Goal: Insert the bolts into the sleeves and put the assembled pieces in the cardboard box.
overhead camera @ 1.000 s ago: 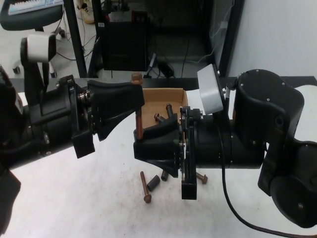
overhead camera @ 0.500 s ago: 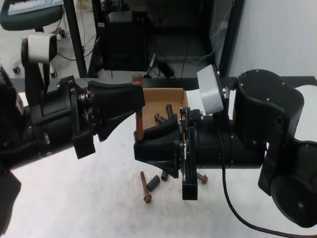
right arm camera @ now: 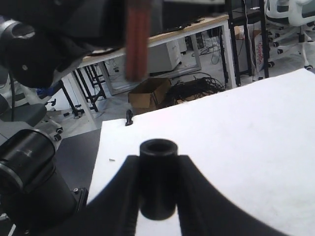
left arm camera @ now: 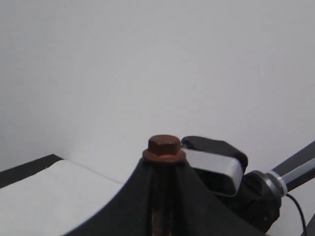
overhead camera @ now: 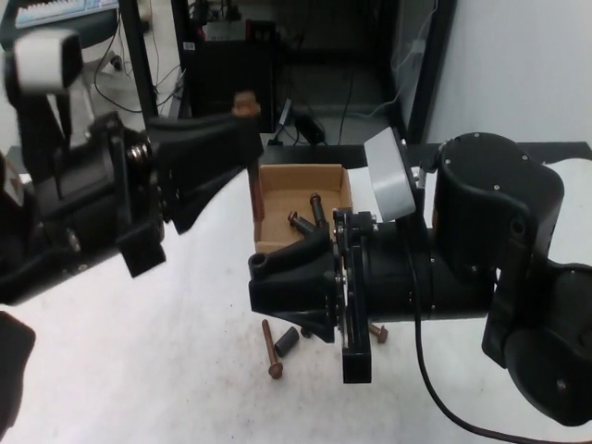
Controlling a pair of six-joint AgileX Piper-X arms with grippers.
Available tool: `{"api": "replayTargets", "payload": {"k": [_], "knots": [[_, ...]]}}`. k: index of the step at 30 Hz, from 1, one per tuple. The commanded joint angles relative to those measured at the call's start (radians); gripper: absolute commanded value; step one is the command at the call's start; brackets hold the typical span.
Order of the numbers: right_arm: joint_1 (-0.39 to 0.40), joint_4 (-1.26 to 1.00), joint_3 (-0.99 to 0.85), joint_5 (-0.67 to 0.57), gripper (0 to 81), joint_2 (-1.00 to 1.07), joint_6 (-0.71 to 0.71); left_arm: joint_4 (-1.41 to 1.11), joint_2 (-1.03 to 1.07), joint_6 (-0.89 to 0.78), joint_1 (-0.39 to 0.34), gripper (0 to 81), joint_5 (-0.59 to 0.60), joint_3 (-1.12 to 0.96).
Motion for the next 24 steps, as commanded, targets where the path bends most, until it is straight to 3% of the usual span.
{"api": "replayTargets", "payload": {"k": [1,24], "knots": [[-0.001,0.007,-0.008,-0.013,0.8,-0.007,-0.015,-0.057,-0.009,-0.053,-0.001,0.1,-0.004,-0.006],[-0.001,-0.134,-0.008,-0.013,0.8,-0.007,0.039,0.078,-0.009,0.059,-0.001,0.1,0.024,-0.004]]}}
